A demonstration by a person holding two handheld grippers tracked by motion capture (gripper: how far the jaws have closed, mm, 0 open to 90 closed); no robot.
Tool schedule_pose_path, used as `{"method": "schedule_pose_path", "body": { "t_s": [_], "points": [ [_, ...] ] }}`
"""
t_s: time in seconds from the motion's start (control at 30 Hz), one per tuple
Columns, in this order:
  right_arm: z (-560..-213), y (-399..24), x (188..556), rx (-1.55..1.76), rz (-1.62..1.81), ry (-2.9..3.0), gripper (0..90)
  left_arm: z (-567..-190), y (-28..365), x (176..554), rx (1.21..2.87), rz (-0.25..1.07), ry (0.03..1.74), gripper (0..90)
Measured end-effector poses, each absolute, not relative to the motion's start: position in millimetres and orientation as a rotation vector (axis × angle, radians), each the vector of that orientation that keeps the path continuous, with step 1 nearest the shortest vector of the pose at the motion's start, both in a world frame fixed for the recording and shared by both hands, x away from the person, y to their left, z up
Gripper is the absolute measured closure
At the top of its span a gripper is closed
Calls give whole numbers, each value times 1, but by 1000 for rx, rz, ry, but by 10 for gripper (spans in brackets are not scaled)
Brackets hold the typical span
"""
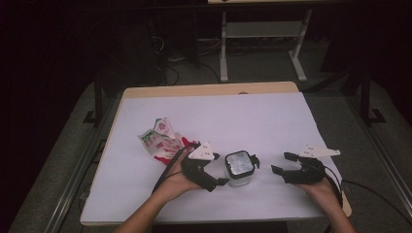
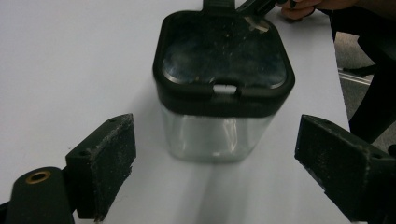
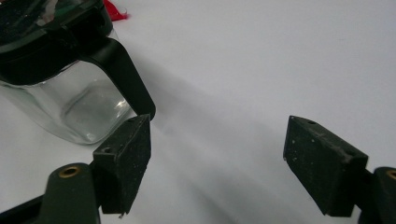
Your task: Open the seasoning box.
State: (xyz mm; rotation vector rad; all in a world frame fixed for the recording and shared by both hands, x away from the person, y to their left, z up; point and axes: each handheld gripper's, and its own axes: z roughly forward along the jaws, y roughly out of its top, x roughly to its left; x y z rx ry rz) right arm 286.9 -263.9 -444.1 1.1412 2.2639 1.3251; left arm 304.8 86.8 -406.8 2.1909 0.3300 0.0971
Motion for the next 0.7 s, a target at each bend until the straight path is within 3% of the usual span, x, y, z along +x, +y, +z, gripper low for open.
{"method": "schedule_pose_path", "body": {
  "t_s": [0.7],
  "points": [
    [-446, -264, 286, 1137, 1309, 2269, 229, -415, 73, 310, 2153, 52, 327, 152]
  ]
}}
